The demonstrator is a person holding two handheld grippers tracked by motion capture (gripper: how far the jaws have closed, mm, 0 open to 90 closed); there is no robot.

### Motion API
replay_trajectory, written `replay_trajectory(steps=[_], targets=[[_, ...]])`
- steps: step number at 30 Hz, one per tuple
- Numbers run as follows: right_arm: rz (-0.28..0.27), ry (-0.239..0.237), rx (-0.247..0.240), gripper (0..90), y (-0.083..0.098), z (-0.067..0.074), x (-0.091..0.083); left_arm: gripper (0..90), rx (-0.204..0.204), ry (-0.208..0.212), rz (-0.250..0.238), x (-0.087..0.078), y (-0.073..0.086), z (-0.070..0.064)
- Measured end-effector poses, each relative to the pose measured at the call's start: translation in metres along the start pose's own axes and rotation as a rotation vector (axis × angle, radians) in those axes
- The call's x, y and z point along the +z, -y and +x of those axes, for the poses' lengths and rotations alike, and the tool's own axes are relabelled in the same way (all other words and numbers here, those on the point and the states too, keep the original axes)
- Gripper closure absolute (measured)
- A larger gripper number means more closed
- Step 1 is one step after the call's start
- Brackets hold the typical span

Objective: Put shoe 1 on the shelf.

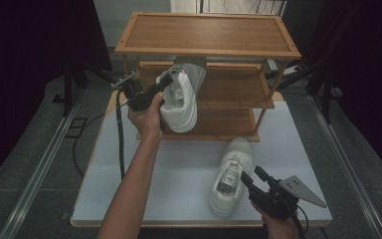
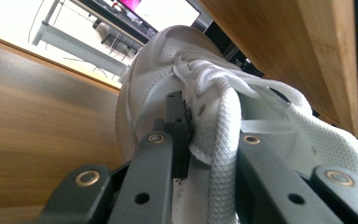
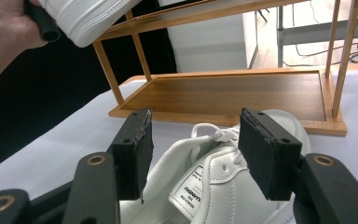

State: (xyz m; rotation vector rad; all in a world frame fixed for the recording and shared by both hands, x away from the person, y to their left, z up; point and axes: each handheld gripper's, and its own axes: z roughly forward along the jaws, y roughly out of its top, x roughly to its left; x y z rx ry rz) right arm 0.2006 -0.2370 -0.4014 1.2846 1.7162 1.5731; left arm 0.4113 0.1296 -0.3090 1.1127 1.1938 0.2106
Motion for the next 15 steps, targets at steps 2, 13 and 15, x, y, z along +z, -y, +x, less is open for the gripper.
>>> replay_trajectory(steps=[2,13,15], targets=[[0.0,-0.003,0.001,44.8,0.0,0.0,0.0,81.7,-0.003,-0.005,-0.002,0.004,0.0,-0.001],[-0.006,0.0,0.004,44.8,-0.002,-0.001,-0.002,81.5,0.004,-0.032,-0.007,0.022,-0.008,-0.003],[-0.005,-0.002,0.003,44.8,-0.001,-0.001,-0.002,81.5,-0.011,-0.041,-0.017,0.024,-0.009,-0.002]])
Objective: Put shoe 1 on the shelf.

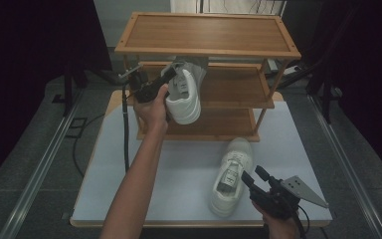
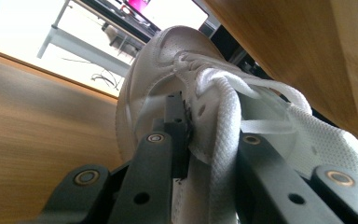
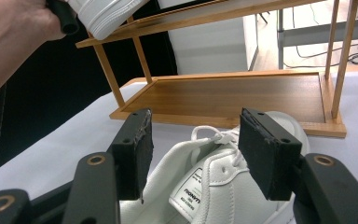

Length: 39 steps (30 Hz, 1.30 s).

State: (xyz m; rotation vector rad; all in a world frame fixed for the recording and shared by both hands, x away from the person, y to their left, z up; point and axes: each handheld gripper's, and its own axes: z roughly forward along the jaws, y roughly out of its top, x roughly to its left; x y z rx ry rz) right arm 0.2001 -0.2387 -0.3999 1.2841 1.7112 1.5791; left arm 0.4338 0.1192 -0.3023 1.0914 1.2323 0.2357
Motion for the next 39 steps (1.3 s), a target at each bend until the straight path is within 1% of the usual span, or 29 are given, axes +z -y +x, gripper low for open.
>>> replay_trajectory(steps=[4,7,8,9,12,14,18,19,20,21,22,23,24,26,27,28,29,31,32,33,35,39], targets=[[0.002,-0.003,0.005,44.8,0.0,0.0,0.001,81.5,-0.021,-0.015,-0.006,0.008,-0.001,0.002],[0.002,-0.019,0.018,44.8,0.0,0.001,0.0,81.4,-0.016,-0.038,-0.013,0.014,-0.003,0.003],[0.002,-0.02,0.015,44.8,0.0,0.002,0.0,81.4,-0.017,-0.03,-0.012,0.016,-0.004,0.003],[0.001,-0.022,0.012,44.8,-0.001,0.003,0.0,81.3,-0.025,-0.034,-0.017,0.018,-0.004,0.004],[0.002,-0.032,0.009,44.8,0.0,0.006,0.0,81.4,-0.033,-0.045,-0.017,0.023,-0.007,0.005],[0.002,-0.036,0.006,44.8,0.0,0.007,0.0,81.4,-0.026,-0.056,-0.018,0.026,-0.008,0.006],[0.002,-0.038,0.004,44.8,0.0,0.008,0.0,81.3,-0.033,-0.07,-0.015,0.03,-0.009,0.008],[0.001,-0.036,0.003,44.8,0.0,0.008,0.0,81.2,-0.017,-0.07,-0.009,0.03,-0.009,0.009],[0.001,-0.035,0.004,44.8,0.0,0.007,-0.001,81.3,-0.038,-0.078,-0.032,0.031,-0.009,0.009],[0.0,-0.035,0.006,44.8,-0.001,0.007,-0.001,81.2,-0.109,-0.048,-0.093,0.037,-0.009,0.004],[0.0,-0.034,0.006,44.8,-0.001,0.007,-0.001,81.2,-0.098,-0.044,-0.084,0.038,-0.01,0.006],[0.0,-0.032,0.005,44.8,-0.001,0.006,-0.001,81.2,-0.072,-0.059,-0.055,0.036,-0.009,0.009],[0.0,-0.032,0.006,44.8,-0.001,0.006,-0.001,81.1,-0.053,-0.067,-0.036,0.036,-0.009,0.011],[0.001,-0.031,0.005,44.8,0.0,0.007,0.0,81.1,-0.07,-0.067,-0.046,0.038,-0.009,0.012],[0.002,-0.031,0.003,44.8,0.0,0.007,0.0,81.1,-0.063,-0.071,-0.037,0.039,-0.008,0.013],[0.003,-0.032,0.0,44.8,0.0,0.007,0.0,81.1,-0.026,-0.086,0.002,0.037,-0.008,0.017],[0.005,-0.033,0.0,44.8,0.0,0.007,0.0,80.9,-0.031,-0.091,0.0,0.038,-0.009,0.016],[0.007,-0.03,-0.001,44.8,0.001,0.007,0.001,80.8,-0.023,-0.099,0.004,0.04,-0.009,0.017],[0.006,-0.029,-0.003,44.8,0.001,0.007,0.002,80.6,-0.03,-0.097,0.003,0.041,-0.009,0.017],[0.008,-0.03,-0.003,44.8,0.002,0.008,0.002,80.5,-0.022,-0.101,0.005,0.042,-0.009,0.017],[0.009,-0.03,-0.004,44.8,0.002,0.008,0.002,80.1,-0.02,-0.104,0.014,0.044,-0.009,0.017],[0.016,-0.033,-0.005,44.7,0.003,0.009,0.003,78.8,-0.027,-0.11,0.012,0.047,-0.009,0.017]])
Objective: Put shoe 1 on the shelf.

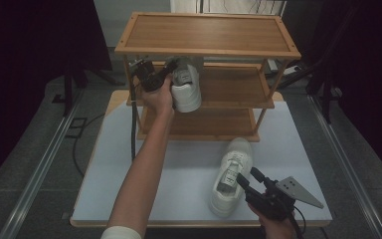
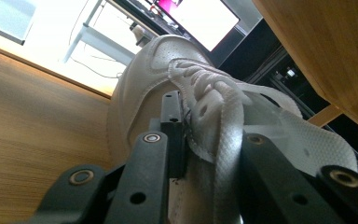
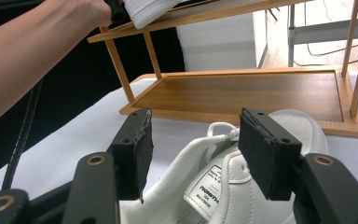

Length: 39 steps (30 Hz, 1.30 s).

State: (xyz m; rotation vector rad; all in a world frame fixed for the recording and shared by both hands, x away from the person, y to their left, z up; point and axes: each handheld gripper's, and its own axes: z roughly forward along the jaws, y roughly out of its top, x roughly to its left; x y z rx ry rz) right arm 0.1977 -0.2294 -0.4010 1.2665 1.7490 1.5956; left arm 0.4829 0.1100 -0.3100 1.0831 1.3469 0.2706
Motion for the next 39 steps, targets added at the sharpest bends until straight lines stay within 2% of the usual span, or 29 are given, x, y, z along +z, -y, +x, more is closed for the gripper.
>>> replay_trajectory(steps=[3,9,10,11,12,13,14,15,17,18,20,21,22,23,24,27,30,33,37,38,39], targets=[[0.001,-0.002,0.005,44.8,0.001,0.0,0.001,77.7,-0.014,-0.005,0.003,0.002,0.0,0.001],[0.008,-0.009,0.007,44.7,0.002,0.0,0.002,74.1,-0.01,-0.009,0.022,0.007,-0.001,0.0],[0.007,-0.009,0.007,44.7,0.002,0.0,0.002,72.9,-0.05,-0.003,-0.01,0.01,0.0,-0.003],[0.005,-0.008,0.005,44.7,0.002,0.0,0.002,71.7,-0.023,-0.006,0.019,0.01,0.0,-0.001],[0.003,-0.006,0.006,44.8,0.001,0.0,0.001,69.7,-0.021,-0.003,0.016,0.01,0.0,-0.001],[0.002,-0.006,0.006,44.7,0.001,0.0,0.001,68.6,-0.058,-0.001,-0.001,0.014,0.0,-0.003],[0.0,-0.005,0.004,44.8,0.0,0.0,0.0,65.8,-0.06,0.008,-0.001,0.015,0.0,-0.004],[-0.001,-0.005,0.005,44.7,0.0,0.0,0.0,62.6,-0.057,0.044,-0.014,0.016,0.0,-0.005],[-0.003,-0.003,0.005,44.7,0.0,0.0,-0.001,59.2,-0.047,0.074,-0.016,0.016,0.001,-0.007],[-0.003,-0.003,0.005,44.7,0.0,0.0,-0.001,57.8,-0.008,0.061,0.009,0.014,0.001,-0.005],[-0.002,-0.004,0.005,44.8,0.0,0.0,-0.001,57.1,-0.015,0.068,0.008,0.014,0.001,-0.004],[-0.002,-0.005,0.005,44.7,0.0,0.0,-0.001,55.9,-0.042,0.083,0.004,0.015,0.0,-0.003],[-0.001,-0.006,0.002,44.7,0.0,0.001,0.0,55.0,-0.045,0.089,0.006,0.014,0.0,-0.003],[-0.001,-0.005,-0.001,44.7,0.001,0.001,0.0,54.9,-0.05,0.096,0.002,0.013,0.0,-0.004],[0.002,-0.007,0.0,44.7,0.001,0.001,0.0,54.6,-0.023,0.104,0.015,0.01,-0.001,-0.003],[0.004,-0.008,-0.003,44.7,0.001,0.002,0.001,52.3,-0.024,0.118,0.019,0.006,-0.003,-0.005],[0.006,-0.008,-0.008,44.7,0.002,0.003,0.002,50.0,-0.044,0.126,0.033,0.0,-0.004,-0.005],[0.006,-0.01,-0.006,44.7,0.002,0.004,0.001,49.0,-0.042,0.131,0.034,-0.007,-0.003,-0.003],[0.003,-0.014,-0.01,44.7,0.001,0.006,0.001,47.0,-0.067,0.153,0.018,-0.015,-0.001,-0.006],[0.005,-0.016,-0.012,44.7,0.001,0.007,0.001,46.4,-0.03,0.158,0.051,-0.019,-0.001,-0.004],[0.006,-0.017,-0.017,44.7,0.002,0.008,0.001,45.8,-0.03,0.162,0.056,-0.022,0.0,-0.004]])
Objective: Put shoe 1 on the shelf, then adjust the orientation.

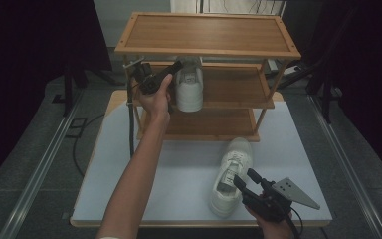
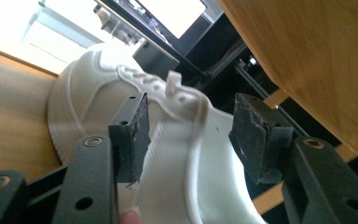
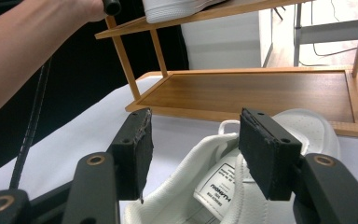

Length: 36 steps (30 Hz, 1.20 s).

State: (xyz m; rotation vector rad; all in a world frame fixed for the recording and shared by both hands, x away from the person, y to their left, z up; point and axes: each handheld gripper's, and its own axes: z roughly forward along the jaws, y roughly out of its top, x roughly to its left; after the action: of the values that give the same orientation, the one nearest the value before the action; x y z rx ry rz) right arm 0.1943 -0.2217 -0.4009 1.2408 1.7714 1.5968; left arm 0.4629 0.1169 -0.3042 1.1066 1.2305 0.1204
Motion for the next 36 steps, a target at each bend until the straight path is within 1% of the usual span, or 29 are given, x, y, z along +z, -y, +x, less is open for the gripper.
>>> replay_trajectory(steps=[2,4,5,6,8,10,12,14,15,17,19,20,21,23,25,28,32,34,36], targets=[[0.002,-0.002,-0.014,44.8,0.0,0.002,0.001,44.1,0.018,0.009,0.011,-0.006,0.001,-0.001],[0.005,-0.004,-0.018,45.0,0.0,0.004,0.001,43.4,0.023,0.001,0.01,-0.013,0.002,-0.003],[0.005,-0.003,-0.025,45.2,0.0,0.005,0.001,43.0,0.029,0.009,0.018,-0.017,0.003,-0.002],[0.006,-0.004,-0.026,45.6,0.0,0.007,0.001,42.4,0.034,0.006,0.02,-0.021,0.003,-0.002],[0.01,-0.012,-0.035,46.8,0.0,0.009,0.002,42.0,0.034,0.01,0.024,-0.028,0.004,-0.001],[0.013,-0.024,-0.048,49.9,0.001,0.012,0.002,40.9,0.035,0.024,0.028,-0.035,0.006,0.0],[0.021,-0.047,-0.06,53.0,0.001,0.016,0.003,39.8,0.045,0.03,0.04,-0.04,0.008,0.001],[0.034,-0.069,-0.069,60.7,0.003,0.019,0.006,39.5,0.048,0.035,0.046,-0.046,0.009,0.002],[0.044,-0.079,-0.075,64.3,0.004,0.021,0.007,39.4,0.048,0.045,0.05,-0.049,0.01,0.002],[0.064,-0.093,-0.084,70.3,0.006,0.024,0.009,39.1,0.051,0.054,0.051,-0.054,0.013,0.002],[0.084,-0.105,-0.107,75.9,0.008,0.028,0.012,39.0,0.059,0.062,0.059,-0.059,0.016,0.001],[0.095,-0.11,-0.116,78.4,0.009,0.029,0.013,39.0,0.053,0.077,0.064,-0.063,0.018,0.002],[0.104,-0.112,-0.135,82.1,0.011,0.032,0.015,39.0,0.05,0.083,0.065,-0.064,0.019,0.002],[0.115,-0.117,-0.152,85.5,0.012,0.034,0.016,39.0,0.05,0.099,0.066,-0.069,0.021,0.002],[0.129,-0.121,-0.17,89.1,0.014,0.037,0.017,39.0,0.068,0.107,0.066,-0.074,0.023,0.0],[0.151,-0.121,-0.192,89.9,0.018,0.042,0.02,39.0,0.097,0.11,0.073,-0.082,0.025,-0.002],[0.184,-0.125,-0.24,89.9,0.025,0.052,0.026,38.1,0.108,0.117,0.086,-0.093,0.03,-0.001],[0.203,-0.118,-0.274,90.0,0.029,0.058,0.029,37.4,0.114,0.116,0.094,-0.098,0.034,0.0],[0.224,-0.099,-0.31,89.9,0.034,0.063,0.032,37.3,0.123,0.112,0.101,-0.103,0.038,0.003]])
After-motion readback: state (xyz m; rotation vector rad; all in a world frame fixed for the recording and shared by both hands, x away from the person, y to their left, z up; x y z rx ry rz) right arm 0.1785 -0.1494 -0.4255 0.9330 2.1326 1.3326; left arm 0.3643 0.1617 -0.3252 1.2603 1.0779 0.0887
